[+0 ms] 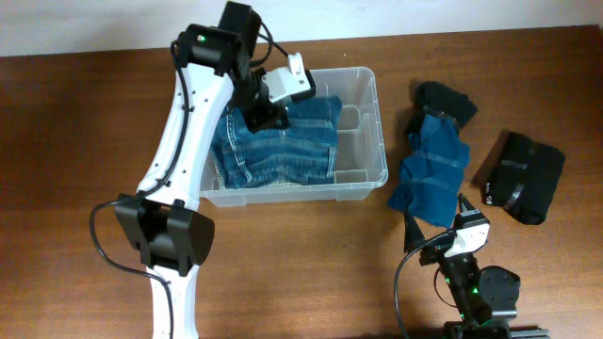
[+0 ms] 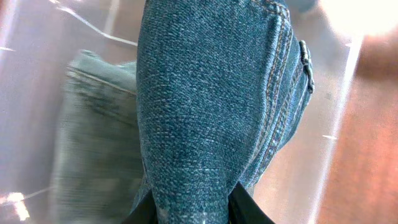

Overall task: Pack container
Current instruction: 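Lay the blue jeans on top of the jeans in the bin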

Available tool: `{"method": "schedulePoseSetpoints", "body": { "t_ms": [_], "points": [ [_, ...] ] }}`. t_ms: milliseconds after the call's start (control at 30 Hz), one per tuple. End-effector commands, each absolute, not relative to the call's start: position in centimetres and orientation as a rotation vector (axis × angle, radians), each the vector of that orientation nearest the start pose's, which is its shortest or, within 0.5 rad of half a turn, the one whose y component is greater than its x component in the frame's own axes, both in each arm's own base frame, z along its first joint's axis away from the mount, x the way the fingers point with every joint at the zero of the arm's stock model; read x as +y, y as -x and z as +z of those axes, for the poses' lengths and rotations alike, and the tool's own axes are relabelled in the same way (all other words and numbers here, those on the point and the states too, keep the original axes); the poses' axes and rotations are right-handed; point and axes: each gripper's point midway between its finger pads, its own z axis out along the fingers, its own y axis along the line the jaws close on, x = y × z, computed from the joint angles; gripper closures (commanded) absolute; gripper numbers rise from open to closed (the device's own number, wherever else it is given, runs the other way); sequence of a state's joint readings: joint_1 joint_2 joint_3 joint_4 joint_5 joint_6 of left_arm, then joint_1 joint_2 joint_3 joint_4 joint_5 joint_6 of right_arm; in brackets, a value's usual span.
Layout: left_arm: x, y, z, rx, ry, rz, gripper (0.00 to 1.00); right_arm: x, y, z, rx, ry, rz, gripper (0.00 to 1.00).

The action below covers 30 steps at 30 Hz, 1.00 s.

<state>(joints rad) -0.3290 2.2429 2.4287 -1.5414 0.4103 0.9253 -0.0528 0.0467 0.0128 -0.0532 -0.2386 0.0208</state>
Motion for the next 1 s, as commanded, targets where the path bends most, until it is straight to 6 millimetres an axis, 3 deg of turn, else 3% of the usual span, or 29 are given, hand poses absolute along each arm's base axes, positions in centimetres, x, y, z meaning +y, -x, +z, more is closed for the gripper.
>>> {"method": "schedulePoseSetpoints", "body": {
  "t_ms": [0,367,600,967],
  "points": [
    [-21.4,-40.7,21.1,2.193,-1.697,-0.475,0.99,2.9,-24.5,15.4,1.656,0.132,0.178,0.02],
    [-19.5,-41.3,20.9,2.248,-1.653,-0.452,0.99,2.9,-24.5,15.4,1.656,0.132,0.178,0.02],
    [-19.5,-42.2,20.4,2.239,-1.64,-0.439,0.99,2.9,-24.5,15.4,1.656,0.132,0.178,0.01],
    [-17.8,-44.0,14.4,2.381,-1.631,-0.476,0.99,2.9,-24.5,15.4,1.656,0.132,0.178,0.02]
  ]
}}
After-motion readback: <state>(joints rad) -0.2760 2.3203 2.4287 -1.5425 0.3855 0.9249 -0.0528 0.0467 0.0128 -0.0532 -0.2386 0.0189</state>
